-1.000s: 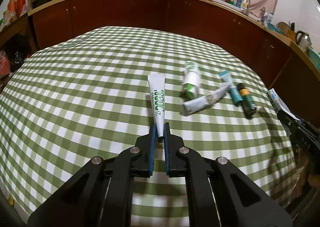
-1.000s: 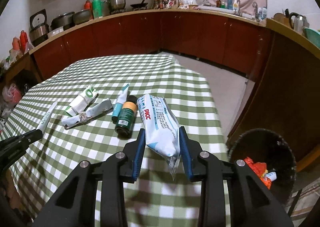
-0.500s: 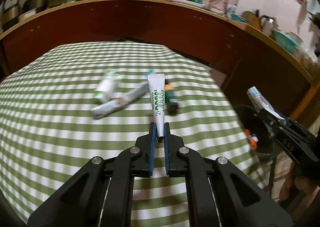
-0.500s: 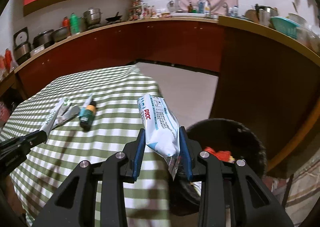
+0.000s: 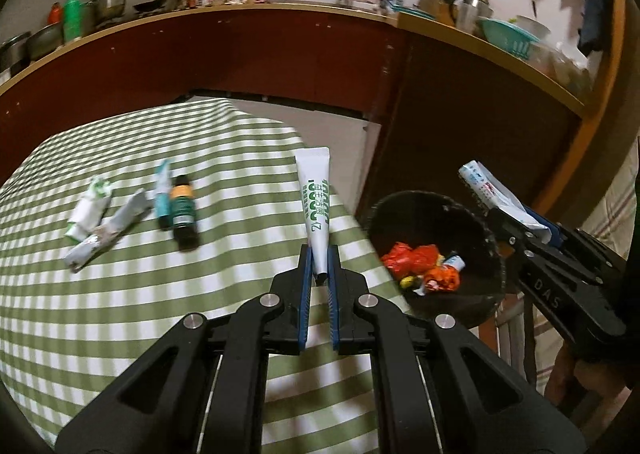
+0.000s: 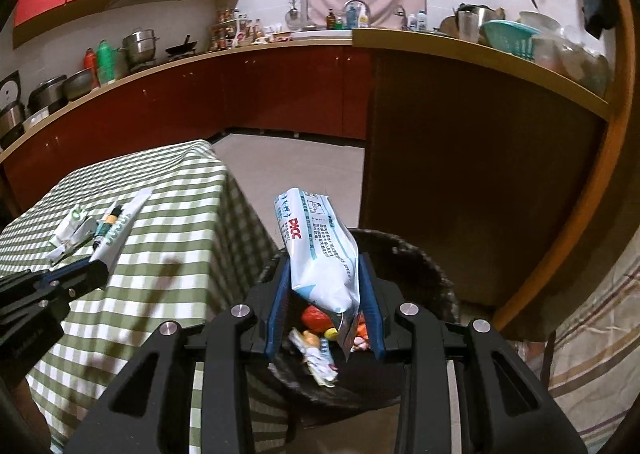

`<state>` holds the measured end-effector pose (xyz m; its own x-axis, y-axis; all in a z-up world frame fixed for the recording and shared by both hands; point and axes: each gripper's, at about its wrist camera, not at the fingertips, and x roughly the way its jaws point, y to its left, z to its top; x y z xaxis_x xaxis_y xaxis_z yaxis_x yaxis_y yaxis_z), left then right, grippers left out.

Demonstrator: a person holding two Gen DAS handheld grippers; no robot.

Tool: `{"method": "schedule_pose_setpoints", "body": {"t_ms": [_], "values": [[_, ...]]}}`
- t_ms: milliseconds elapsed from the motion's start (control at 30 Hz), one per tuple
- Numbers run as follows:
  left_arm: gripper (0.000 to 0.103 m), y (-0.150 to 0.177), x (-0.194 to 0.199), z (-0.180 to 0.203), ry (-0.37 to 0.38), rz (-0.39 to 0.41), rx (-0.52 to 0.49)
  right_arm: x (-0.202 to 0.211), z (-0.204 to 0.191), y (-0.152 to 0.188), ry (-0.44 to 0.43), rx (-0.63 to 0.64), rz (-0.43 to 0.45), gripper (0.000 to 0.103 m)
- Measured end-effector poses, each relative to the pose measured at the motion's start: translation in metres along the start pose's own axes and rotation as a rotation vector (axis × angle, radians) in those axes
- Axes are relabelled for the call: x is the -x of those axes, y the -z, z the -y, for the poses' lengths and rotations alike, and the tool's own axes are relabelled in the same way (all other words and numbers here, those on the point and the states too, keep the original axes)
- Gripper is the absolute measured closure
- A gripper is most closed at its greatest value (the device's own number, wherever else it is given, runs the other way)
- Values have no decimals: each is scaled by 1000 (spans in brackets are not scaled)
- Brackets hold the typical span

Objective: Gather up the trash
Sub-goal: 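Carry both items over the black bin and open both tools to drop them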

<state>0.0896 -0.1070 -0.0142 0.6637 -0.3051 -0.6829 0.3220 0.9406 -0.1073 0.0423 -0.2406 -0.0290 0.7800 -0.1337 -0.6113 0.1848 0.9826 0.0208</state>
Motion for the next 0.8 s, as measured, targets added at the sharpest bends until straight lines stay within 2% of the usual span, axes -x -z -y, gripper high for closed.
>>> {"method": "schedule_pose_setpoints", "body": {"t_ms": [367,800], "values": [[95,-4,-27,47,28,-18,-60,-6,30,4,41,-30,3,69],[95,-10,-57,77,43,-58,-93,-21,53,5,67,-59,-13,69]]}}
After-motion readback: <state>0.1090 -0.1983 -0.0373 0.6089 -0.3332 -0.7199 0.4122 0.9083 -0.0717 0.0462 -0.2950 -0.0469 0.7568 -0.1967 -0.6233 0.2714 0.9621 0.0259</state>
